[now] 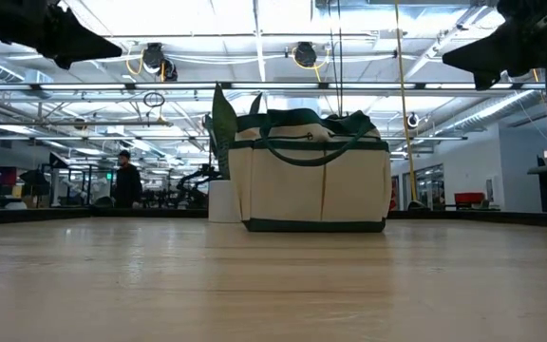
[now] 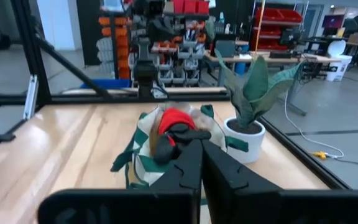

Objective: Pick & Place Garden tools in Gardening bag
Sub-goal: Return To Home Position

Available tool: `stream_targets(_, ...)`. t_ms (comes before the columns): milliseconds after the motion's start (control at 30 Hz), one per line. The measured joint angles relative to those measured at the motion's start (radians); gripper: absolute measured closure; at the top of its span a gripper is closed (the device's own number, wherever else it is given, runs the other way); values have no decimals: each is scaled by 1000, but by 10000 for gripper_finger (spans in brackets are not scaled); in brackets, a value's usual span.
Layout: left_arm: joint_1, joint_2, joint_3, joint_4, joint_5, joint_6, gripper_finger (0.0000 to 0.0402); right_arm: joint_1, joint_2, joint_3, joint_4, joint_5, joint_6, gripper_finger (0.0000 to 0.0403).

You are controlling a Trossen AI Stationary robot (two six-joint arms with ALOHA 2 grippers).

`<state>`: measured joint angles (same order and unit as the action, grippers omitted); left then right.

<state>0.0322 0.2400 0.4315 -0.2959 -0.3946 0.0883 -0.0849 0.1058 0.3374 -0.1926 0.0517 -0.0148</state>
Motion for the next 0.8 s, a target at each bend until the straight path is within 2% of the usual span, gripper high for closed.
stream_targets(133, 0, -41, -35, 12, 0, 8, 398, 0, -60, -23, 0, 0, 4, 402)
stream_targets(233, 0, -70, -54, 10, 0, 8, 391, 0, -101, -39, -1, 0, 4, 402)
stream_targets(367, 0, -111, -76, 10, 0, 23, 383, 0, -103, -47, -10, 0, 3, 402)
stream_targets(567, 0, -183, -109, 13, 0, 38, 398, 0, -101, -47, -25, 0, 3, 402)
stream_targets(800, 0, -235, -159, 13, 0, 40, 382, 0, -101, -47, -23, -1, 3, 402)
